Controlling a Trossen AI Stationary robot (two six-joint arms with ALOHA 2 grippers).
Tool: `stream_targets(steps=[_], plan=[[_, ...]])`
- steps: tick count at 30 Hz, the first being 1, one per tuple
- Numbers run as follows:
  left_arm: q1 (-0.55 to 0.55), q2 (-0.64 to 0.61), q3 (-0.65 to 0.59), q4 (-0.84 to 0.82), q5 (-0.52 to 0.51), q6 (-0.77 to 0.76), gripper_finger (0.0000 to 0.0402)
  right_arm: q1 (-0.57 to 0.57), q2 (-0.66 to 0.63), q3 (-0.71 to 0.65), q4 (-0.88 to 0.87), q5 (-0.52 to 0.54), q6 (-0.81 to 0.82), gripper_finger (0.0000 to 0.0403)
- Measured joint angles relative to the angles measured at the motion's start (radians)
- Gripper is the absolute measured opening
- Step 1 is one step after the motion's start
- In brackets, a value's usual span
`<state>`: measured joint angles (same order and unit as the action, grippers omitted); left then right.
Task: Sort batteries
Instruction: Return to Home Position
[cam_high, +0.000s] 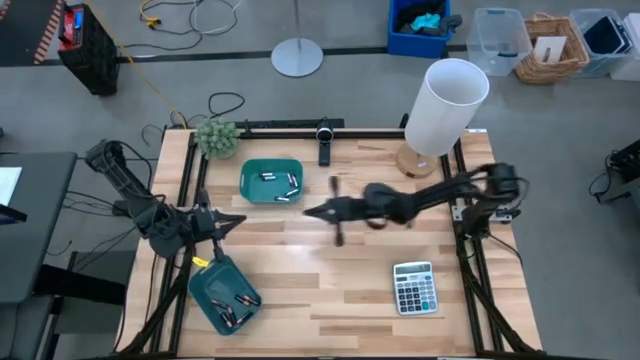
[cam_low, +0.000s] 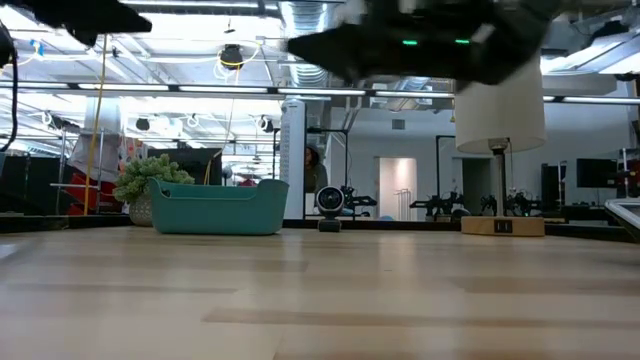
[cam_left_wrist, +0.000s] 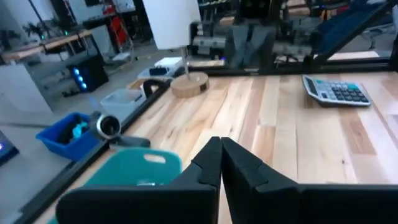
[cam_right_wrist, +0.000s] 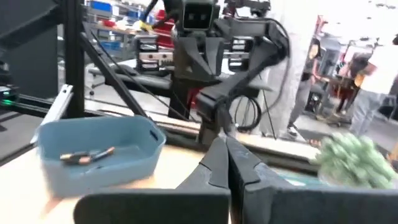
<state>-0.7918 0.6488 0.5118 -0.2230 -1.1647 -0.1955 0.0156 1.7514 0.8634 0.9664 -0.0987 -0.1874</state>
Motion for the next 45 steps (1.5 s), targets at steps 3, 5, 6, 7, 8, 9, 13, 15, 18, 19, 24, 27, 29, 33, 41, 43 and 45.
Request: stream_targets(steps=[3, 5, 6, 7, 8, 9, 13, 15, 18, 19, 24, 27, 29, 33, 41, 43, 45], plan=[[0.032, 0.003, -0.060, 0.040, 0.015, -0.034, 0.0002, -0.016, -0.131, -0.168, 0.034, 0.038, 0.019, 0.0003], [0.069, 0.004, -0.121, 0.138, 0.049, -0.016, 0.0001, -0.016, -0.212, -0.266, 0.068, 0.071, 0.002, 0.0003], [0.090, 0.003, -0.153, 0.210, 0.082, 0.009, 0.0001, -0.017, -0.254, -0.310, 0.091, 0.090, -0.015, 0.0003], [0.110, 0.002, -0.180, 0.274, 0.124, 0.039, 0.0001, -0.017, -0.294, -0.351, 0.119, 0.111, -0.030, 0.0003], [0.132, 0.002, -0.211, 0.352, 0.169, 0.073, 0.0001, -0.020, -0.339, -0.388, 0.135, 0.131, -0.041, 0.0003], [0.154, 0.003, -0.240, 0.426, 0.208, 0.108, 0.0001, -0.026, -0.383, -0.422, 0.146, 0.149, -0.045, 0.0003], [0.259, -0.007, -0.320, 0.622, 0.328, 0.226, 0.0001, -0.051, -0.540, -0.529, 0.087, 0.158, -0.031, 0.0002], [0.312, -0.032, -0.349, 0.630, 0.379, 0.240, 0.0001, -0.060, -0.611, -0.576, 0.034, 0.153, -0.017, 0.0002], [0.399, -0.090, -0.388, 0.631, 0.489, 0.243, 0.0001, -0.071, -0.707, -0.651, 0.001, 0.133, -0.003, 0.0002], [0.424, -0.116, -0.401, 0.631, 0.533, 0.251, 0.0001, -0.075, -0.737, -0.675, -0.003, 0.128, -0.003, 0.0002], [0.537, -0.276, -0.467, 0.600, 0.626, 0.278, 0.0001, -0.108, -0.907, -0.777, -0.029, 0.127, 0.037, 0.0002], [0.581, -0.383, -0.485, 0.536, 0.658, 0.278, 0.0001, -0.118, -0.999, -0.812, -0.135, 0.127, 0.063, 0.0002], [0.599, -0.457, -0.490, 0.466, 0.663, 0.276, 0.0001, -0.117, -1.052, -0.832, -0.182, 0.127, 0.084, 0.0002], [0.613, -0.601, -0.489, 0.318, 0.663, 0.264, 0.0001, -0.117, -1.152, -0.856, -0.277, 0.126, 0.103, 0.0002], [0.615, -0.647, -0.481, 0.279, 0.666, 0.257, 0.0000, -0.117, -1.352, -0.856, -0.503, 0.125, 0.088, 0.0002], [0.615, -0.644, -0.481, 0.275, 0.667, 0.245, 0.0000, -0.113, -1.403, -0.856, -0.550, 0.125, 0.080, 0.0002], [0.615, -0.646, -0.481, 0.275, 0.667, 0.243, 0.0000, -0.114, -1.469, -0.856, -0.612, 0.125, 0.067, 0.0002]])
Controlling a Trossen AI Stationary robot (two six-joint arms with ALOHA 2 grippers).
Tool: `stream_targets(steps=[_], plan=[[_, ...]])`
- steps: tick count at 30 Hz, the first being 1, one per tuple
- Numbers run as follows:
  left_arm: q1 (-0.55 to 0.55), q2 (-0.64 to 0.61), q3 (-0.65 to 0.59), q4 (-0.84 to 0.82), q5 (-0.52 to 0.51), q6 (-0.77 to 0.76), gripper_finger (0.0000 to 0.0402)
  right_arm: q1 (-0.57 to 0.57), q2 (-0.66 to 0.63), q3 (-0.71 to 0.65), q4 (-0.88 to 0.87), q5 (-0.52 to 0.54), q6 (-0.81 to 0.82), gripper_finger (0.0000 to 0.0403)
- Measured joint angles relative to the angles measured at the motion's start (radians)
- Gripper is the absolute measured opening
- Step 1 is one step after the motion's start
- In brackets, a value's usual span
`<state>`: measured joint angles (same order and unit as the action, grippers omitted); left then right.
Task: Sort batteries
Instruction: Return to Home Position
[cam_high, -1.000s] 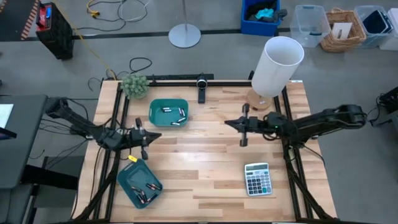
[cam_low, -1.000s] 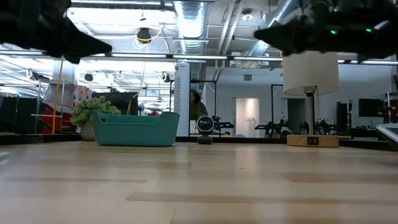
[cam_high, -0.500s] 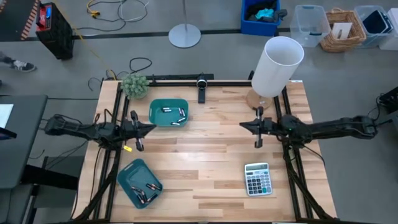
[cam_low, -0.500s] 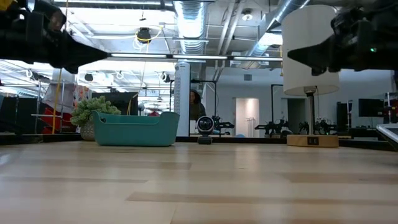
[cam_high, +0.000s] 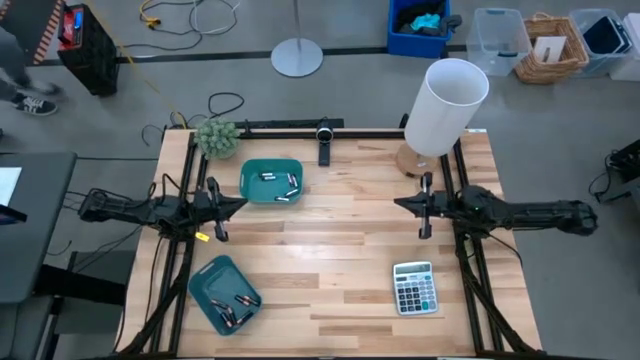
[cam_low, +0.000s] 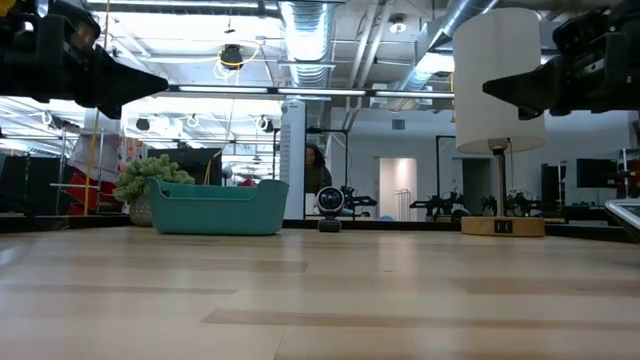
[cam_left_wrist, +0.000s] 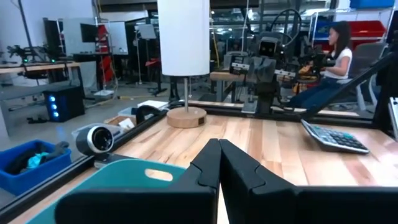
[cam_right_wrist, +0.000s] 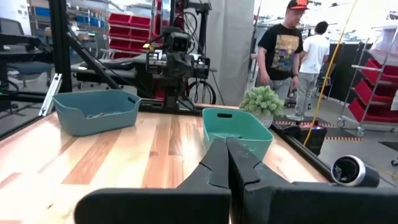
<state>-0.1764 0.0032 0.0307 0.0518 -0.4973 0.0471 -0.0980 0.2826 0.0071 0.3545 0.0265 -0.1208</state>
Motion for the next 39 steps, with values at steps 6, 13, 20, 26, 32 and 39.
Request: stream_targets(steps=[6, 13, 20, 26, 32, 39], plan=[[0.000, 0.000, 0.000, 0.002, 0.000, -0.002, 0.0000, -0.001, -0.201, -0.001, -0.176, 0.001, -0.008, 0.0002], [0.000, 0.000, -0.001, 0.009, -0.007, -0.008, 0.0000, -0.006, -0.277, -0.001, -0.284, 0.055, -0.010, 0.0002], [0.025, 0.003, -0.024, 0.031, -0.027, -0.017, 0.0000, -0.017, -0.282, -0.002, -0.299, 0.056, -0.008, 0.0002], [0.026, 0.002, -0.024, 0.033, -0.027, -0.002, 0.0000, -0.016, -0.281, -0.002, -0.317, 0.056, 0.027, 0.0018], [0.026, 0.002, -0.024, 0.034, -0.027, 0.001, 0.0000, -0.016, -0.281, -0.002, -0.318, 0.056, 0.050, 0.0030], [0.026, 0.002, -0.024, 0.034, -0.026, -0.041, 0.0000, -0.016, -0.281, -0.002, -0.320, 0.056, 0.050, 0.0029]])
